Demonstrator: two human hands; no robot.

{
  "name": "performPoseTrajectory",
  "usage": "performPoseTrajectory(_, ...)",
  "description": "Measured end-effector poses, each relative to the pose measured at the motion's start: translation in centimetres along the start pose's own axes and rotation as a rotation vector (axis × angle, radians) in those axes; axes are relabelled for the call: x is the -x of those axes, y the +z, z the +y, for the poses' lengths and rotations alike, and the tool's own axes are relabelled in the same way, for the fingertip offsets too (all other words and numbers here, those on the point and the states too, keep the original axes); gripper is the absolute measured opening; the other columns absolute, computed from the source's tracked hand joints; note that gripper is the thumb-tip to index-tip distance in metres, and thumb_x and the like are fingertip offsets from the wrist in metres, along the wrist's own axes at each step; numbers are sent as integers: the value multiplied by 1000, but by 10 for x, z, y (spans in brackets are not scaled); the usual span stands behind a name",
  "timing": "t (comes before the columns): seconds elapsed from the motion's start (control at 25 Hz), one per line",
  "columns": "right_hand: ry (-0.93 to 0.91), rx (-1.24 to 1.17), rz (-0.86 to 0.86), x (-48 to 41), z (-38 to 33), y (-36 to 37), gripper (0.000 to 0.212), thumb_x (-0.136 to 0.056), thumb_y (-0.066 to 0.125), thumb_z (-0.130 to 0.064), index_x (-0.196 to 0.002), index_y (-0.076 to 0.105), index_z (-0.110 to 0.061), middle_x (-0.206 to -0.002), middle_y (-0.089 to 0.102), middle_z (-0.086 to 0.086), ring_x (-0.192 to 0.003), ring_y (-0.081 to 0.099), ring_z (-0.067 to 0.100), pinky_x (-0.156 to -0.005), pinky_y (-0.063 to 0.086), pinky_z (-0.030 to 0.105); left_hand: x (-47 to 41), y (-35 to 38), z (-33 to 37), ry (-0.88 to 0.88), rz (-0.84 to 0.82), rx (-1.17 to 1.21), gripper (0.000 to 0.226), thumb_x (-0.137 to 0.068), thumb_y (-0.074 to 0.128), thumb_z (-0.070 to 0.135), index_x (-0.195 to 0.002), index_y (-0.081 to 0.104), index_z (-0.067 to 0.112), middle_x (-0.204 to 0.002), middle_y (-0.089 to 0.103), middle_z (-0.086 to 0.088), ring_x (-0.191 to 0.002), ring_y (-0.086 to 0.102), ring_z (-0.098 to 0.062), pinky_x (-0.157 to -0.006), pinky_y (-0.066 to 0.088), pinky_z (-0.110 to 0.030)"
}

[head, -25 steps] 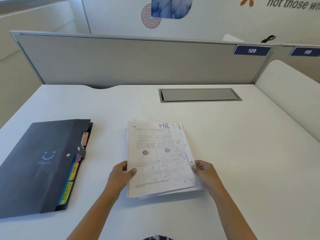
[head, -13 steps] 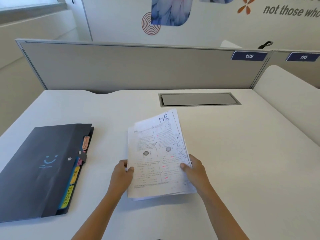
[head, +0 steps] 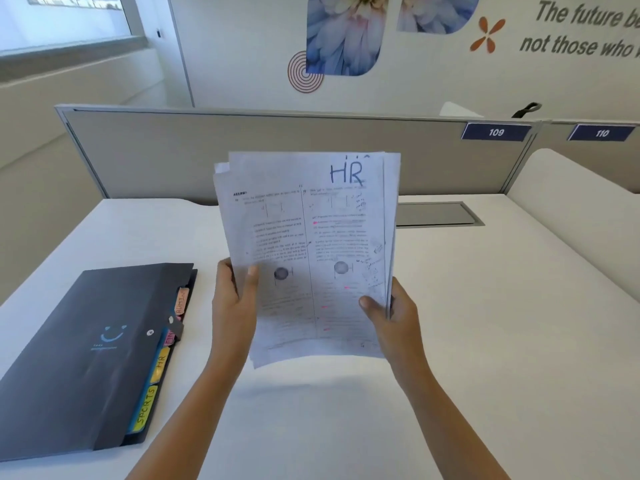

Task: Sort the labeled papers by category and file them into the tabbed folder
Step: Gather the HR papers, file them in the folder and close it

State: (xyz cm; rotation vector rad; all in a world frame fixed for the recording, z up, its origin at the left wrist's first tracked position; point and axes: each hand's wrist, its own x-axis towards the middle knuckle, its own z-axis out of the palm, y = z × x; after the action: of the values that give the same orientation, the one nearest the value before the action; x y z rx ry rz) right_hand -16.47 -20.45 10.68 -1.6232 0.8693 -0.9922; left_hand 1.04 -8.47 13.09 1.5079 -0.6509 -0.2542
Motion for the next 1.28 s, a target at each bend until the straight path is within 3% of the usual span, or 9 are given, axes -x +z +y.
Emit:
performPoseTrajectory(0.2, 9, -147, 19, 3, -15, 1, 20, -81, 71, -21, -99, 64, -26, -90, 73, -16, -84, 67, 1, -70, 52, 23, 4, 0, 20, 50, 23, 91, 17, -102, 35, 32, -96, 49, 26, -83, 52, 15, -73, 49, 4, -63, 41, -10)
performPoseTrajectory(0.32, -11, -165, 15, 6, -24, 5, 24, -76, 68, -32, -99, 65, -28, -93, 73, -11, -86, 68, 2, -73, 52, 25, 7, 3, 28, 90, 13, 61, 22, -103, 35, 30, -90, 47, 17, -75, 46, 14, -70, 43, -1, -61, 37, -13)
performPoseTrajectory(0.44, -71, -199, 45, 7, -39, 1, 20, -76, 67, -31, -96, 66, -30, -89, 74, -15, -83, 67, -1, -69, 51, 16, 9, 2, 40, 160, 52, 53, 24, -103, 36, 28, -89, 45, 11, -76, 44, 7, -69, 39, -4, -60, 34, -17)
performPoseTrajectory(0.6, -122, -213, 54, 9, -47, -4, 19, -80, 67, -28, -98, 67, -26, -93, 74, -11, -86, 67, 1, -69, 51, 14, 12, -1, 51, 221, 91, 71, 22, -101, 38, 29, -90, 46, 13, -76, 46, 7, -68, 40, -3, -60, 35, -15)
performPoseTrajectory(0.8, -74, -183, 10, 19, -31, -2, 16, -80, 71, -36, -94, 68, -30, -97, 72, -1, -87, 66, 4, -71, 49, 14, 29, -1, 31, 164, 94, 84, 18, -97, 39, 32, -89, 47, 18, -75, 51, 15, -69, 45, 2, -60, 37, -9)
performPoseTrajectory(0.88, -59, -166, 18, 18, -30, -1, 14, -78, 67, -36, -93, 67, -33, -95, 73, -7, -84, 65, -1, -70, 49, 13, 32, 0, 27, 137, 76, 79, 14, -95, 42, 35, -90, 47, 23, -76, 53, 18, -70, 48, 3, -61, 38, -8)
performPoseTrajectory(0.96, -89, -136, 42, 12, -36, 0, 16, -80, 63, -34, -96, 65, -35, -90, 73, -16, -85, 65, -5, -72, 50, 14, 26, 0, 31, 143, 60, 62, 11, -92, 47, 40, -88, 46, 30, -77, 54, 18, -73, 50, 0, -63, 42, -13)
performPoseTrajectory(1.08, -164, -114, 67, -1, -53, -1, 16, -86, 61, -30, -100, 62, -38, -96, 70, -14, -86, 65, -4, -71, 52, 16, 14, -1, 49, 208, 59, 73, 10, -91, 53, 39, -88, 46, 33, -79, 55, 16, -76, 54, -8, -65, 47, -28)
performPoseTrajectory(1.28, -189, -117, 60, -5, -54, -2, 18, -83, 61, -34, -100, 64, -30, -96, 72, -11, -87, 66, -1, -70, 51, 15, 10, -2, 53, 230, 119, 76, 12, -95, 49, 37, -88, 47, 28, -78, 54, 10, -74, 51, -14, -65, 43, -31)
